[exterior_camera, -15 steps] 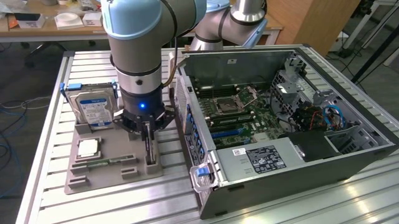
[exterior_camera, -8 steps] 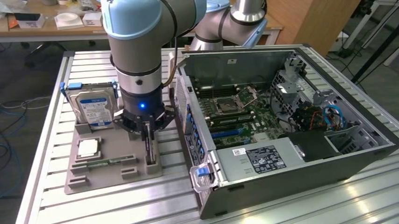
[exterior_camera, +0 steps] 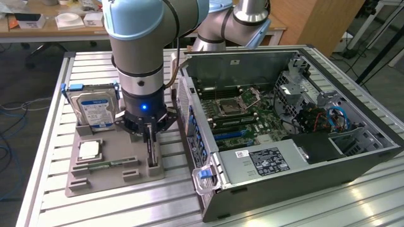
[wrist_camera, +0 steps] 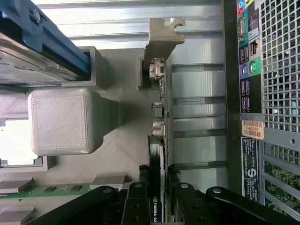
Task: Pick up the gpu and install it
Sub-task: 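Pick up the gpu and move the gpu toward the slot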
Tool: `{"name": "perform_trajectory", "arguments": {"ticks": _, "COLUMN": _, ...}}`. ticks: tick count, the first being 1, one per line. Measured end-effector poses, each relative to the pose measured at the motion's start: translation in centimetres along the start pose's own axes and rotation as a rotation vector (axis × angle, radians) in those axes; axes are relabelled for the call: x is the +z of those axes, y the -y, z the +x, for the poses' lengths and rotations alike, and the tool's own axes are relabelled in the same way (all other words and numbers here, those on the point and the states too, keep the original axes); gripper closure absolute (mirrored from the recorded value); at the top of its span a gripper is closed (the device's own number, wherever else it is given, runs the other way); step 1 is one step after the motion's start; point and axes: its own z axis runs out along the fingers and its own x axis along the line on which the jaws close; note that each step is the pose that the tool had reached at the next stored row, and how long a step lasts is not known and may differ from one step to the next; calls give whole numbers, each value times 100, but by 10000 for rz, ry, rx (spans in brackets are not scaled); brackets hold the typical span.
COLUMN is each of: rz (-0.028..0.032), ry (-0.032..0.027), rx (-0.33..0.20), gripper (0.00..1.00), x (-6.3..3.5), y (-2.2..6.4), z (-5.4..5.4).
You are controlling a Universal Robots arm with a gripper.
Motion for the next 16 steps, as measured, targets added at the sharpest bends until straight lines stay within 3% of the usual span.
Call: {"name": "perform_trajectory", "arguments": {"ticks": 16, "rz": 0, "ry": 0, "rx": 0, "gripper": 74, "x": 0, "y": 0, "z": 0}}
